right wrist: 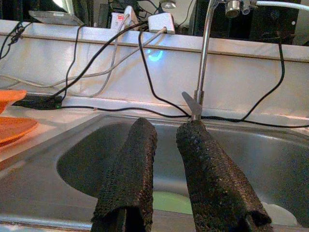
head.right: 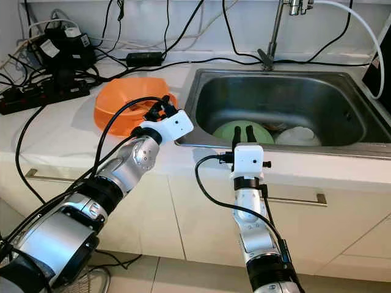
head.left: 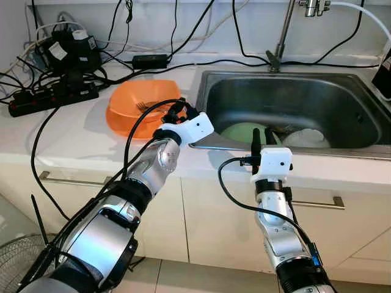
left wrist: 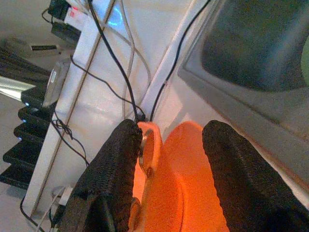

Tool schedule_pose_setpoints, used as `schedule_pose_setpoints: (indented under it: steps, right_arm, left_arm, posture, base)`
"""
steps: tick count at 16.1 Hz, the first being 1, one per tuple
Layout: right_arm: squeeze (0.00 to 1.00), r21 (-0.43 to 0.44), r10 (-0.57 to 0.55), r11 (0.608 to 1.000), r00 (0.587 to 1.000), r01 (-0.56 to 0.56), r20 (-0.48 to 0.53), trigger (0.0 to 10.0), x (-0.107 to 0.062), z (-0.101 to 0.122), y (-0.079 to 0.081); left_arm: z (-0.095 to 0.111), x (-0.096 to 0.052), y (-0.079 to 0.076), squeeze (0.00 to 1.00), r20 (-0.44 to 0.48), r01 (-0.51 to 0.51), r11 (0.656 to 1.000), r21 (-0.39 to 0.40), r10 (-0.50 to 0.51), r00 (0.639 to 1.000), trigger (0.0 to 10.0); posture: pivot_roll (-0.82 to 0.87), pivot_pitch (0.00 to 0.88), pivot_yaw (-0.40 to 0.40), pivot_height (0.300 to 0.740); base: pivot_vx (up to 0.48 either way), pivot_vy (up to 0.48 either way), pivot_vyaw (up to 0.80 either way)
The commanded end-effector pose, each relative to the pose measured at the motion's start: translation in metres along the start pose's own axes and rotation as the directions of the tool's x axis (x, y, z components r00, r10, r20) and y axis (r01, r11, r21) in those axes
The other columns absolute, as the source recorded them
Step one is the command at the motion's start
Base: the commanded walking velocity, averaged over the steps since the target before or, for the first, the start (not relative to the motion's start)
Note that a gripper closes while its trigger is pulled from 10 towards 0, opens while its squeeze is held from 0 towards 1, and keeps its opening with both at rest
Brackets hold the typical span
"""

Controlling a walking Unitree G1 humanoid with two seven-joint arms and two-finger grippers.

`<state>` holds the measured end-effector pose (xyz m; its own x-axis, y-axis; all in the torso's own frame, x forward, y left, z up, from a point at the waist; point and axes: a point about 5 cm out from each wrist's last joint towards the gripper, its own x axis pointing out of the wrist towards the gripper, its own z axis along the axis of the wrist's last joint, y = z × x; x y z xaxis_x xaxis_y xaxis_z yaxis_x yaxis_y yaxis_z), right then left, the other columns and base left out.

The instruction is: Kitchen organization

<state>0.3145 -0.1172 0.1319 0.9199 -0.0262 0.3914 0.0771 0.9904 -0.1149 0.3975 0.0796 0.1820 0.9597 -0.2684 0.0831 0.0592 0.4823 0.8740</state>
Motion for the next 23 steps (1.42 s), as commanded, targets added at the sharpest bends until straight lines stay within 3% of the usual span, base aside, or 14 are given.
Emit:
schedule_pose_setpoints:
  steps: [1, 7, 8, 9, 23]
  right_arm:
    - [0.00, 0.016, -0.011, 1.000, 1.000, 0.011, 0.009, 10.0, 0.0014, 0.0020, 0.0002]
    - [0.00, 0.016, -0.014, 1.000, 1.000, 0.014, 0.009, 10.0, 0.0013, 0.0021, 0.0001]
    - [0.00, 0.016, -0.015, 1.000, 1.000, 0.014, 0.008, 10.0, 0.0012, 0.0020, 0.0001]
    - [0.00, 0.017, -0.015, 1.000, 1.000, 0.015, 0.007, 10.0, 0.0011, 0.0019, 0.0003]
    - [0.00, 0.017, -0.006, 1.000, 1.000, 0.006, 0.004, 10.0, 0.0014, 0.0014, 0.0011]
  left_arm:
    - [0.0050, 0.0038, 0.0070, 0.00, 0.013, -0.026, 1.000, 0.013, 0.026, 1.000, 10.0]
    - [0.0050, 0.0087, 0.0146, 0.00, -0.012, -0.070, 0.996, 0.046, 0.071, 0.997, 10.0]
    - [0.0047, 0.0086, 0.0141, 0.00, -0.014, -0.069, 0.997, 0.045, 0.070, 0.997, 3.0]
    - [0.0040, 0.0084, 0.0135, 0.00, -0.016, -0.069, 0.997, 0.044, 0.070, 0.997, 0.0]
    - [0.0037, 0.0068, 0.0101, 0.00, -0.001, -0.075, 0.997, 0.037, 0.075, 0.997, 0.0]
  posture:
    - [0.04, 0.010, 0.090, 0.740]
    - [0.04, 0.012, 0.092, 0.740]
    - [0.04, 0.011, 0.092, 0.740]
    - [0.04, 0.011, 0.093, 0.740]
    - [0.04, 0.012, 0.085, 0.740]
  base:
    - [0.000, 0.000, 0.00]
    - [0.000, 0.000, 0.00]
    - [0.000, 0.000, 0.00]
    - [0.000, 0.000, 0.00]
    - [0.000, 0.000, 0.00]
